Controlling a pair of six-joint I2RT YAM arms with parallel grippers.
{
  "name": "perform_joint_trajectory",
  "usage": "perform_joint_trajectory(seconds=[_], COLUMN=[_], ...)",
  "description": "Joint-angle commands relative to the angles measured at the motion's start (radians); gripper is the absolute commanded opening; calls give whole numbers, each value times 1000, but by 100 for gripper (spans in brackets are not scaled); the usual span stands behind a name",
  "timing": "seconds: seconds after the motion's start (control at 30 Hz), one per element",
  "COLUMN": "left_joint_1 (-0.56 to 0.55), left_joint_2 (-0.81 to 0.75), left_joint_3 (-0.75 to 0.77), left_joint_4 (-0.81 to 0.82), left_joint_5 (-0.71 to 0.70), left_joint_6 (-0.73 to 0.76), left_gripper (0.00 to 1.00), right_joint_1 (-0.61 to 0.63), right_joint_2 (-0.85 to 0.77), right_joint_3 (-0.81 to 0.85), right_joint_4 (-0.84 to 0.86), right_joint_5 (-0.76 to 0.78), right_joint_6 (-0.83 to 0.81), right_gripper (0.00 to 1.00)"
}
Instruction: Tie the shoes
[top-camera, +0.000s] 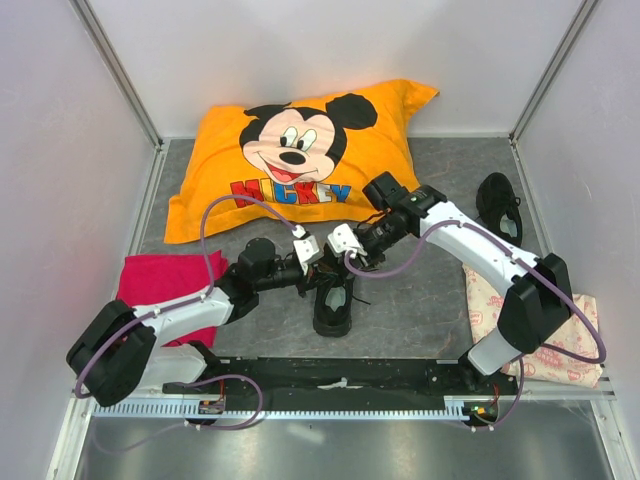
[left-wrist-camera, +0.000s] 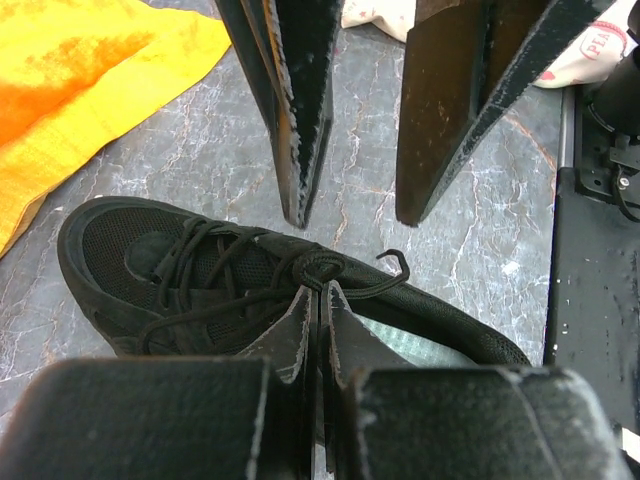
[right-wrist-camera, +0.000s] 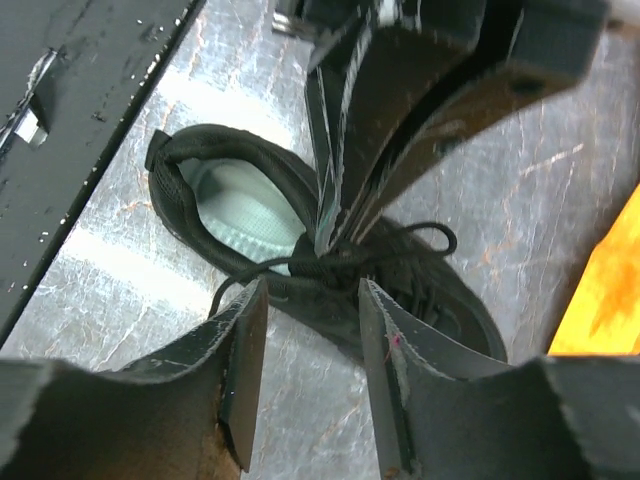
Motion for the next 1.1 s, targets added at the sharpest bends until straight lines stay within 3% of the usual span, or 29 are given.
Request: perform_joint_trajectory(seconds=[0.0, 0.7, 1.07], left_joint_1=[1, 3, 4], left_joint_2=[11, 29, 23], left_joint_3=[39, 51, 44], left_joint_4=[20, 19, 17], left_joint_5=[30, 39, 36], left_joint_6=[50, 58, 55], left_gripper=[2, 2, 1], right_joint_1=[12, 41, 45], right_joint_2=[25, 8, 0], right_joint_3=[64, 1, -18], right_joint_4=[-31, 129, 101], right_joint_5=[-72, -27, -3], right_joint_6=[-81, -40, -95], right_gripper=[48, 38, 33])
